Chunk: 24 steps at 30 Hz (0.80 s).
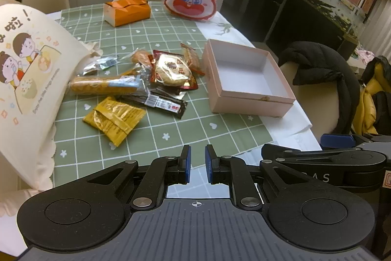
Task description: Organize snacks
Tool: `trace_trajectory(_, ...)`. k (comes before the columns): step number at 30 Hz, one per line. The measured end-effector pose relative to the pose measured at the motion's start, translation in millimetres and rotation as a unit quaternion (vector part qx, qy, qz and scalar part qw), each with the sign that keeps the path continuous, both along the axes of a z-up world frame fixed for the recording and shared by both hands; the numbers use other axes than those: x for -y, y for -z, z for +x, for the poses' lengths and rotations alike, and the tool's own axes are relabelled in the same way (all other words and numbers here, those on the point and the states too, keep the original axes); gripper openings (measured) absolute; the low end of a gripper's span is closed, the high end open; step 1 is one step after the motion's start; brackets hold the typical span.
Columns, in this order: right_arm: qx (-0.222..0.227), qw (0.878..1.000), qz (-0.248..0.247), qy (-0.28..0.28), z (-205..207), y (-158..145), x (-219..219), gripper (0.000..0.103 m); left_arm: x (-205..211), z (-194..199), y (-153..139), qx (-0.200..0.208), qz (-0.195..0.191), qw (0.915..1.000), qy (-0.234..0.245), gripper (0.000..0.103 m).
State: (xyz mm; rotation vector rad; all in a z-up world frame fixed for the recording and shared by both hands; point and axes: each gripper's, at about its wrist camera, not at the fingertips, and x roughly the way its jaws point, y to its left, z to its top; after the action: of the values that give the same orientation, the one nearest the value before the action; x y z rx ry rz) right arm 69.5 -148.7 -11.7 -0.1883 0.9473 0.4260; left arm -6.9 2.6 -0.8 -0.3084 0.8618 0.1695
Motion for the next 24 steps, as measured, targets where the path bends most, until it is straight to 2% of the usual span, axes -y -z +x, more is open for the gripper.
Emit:
trace_trajectory(7, 0.004, 1.000, -0.007, 0.001, 4.3, 0.9, -11.6, 0.103, -21.1, 2.9, 8.2, -0.010, -0.014, 0.9997, -0.017, 0.016)
trace_trajectory(9, 0.017, 1.000, -0.002, 0.007, 5.7, 0.0, -15.5, 0.103, -32.9, 3.9, 14.9, -0.016, -0.023, 0.9991, -0.030, 0.016)
trace_trajectory(11, 0.039, 0.999, 0.002, 0.015, 8.6, -2.4, -20.0, 0.103, -49.9, 4.4, 24.5, -0.023, -0.048, 0.9975, -0.046, 0.016)
trace_trajectory(14, 0.074, 0.997, 0.000, 0.011, 18.2, -6.5, -33.0, 0.103, -82.0, 1.0, 42.5, -0.032, -0.111, 0.9912, -0.065, 0.017)
trace_trajectory(16, 0.095, 0.995, 0.001, -0.020, 26.1, -9.3, -48.7, 0.103, -101.4, -5.2, 51.6, -0.035, -0.136, 0.9860, -0.090, 0.018)
trace_trajectory(21, 0.160, 0.979, -0.048, -0.117, 45.8, -7.9, -116.1, 0.103, -133.5, -20.2, 57.6, -0.009, -0.124, 0.9795, -0.158, 0.018)
trace_trajectory(23, 0.155, 0.973, -0.030, -0.170, 58.2, -8.3, -144.5, 0.103, -145.5, -24.8, 58.3, 0.008, -0.127, 0.9748, -0.184, 0.018)
trace_trajectory(24, 0.136, 0.970, -0.007, -0.203, 69.3, -6.9, -160.3, 0.103, -149.7, -27.2, 58.4, 0.014, -0.125, 0.9721, -0.198, 0.018)
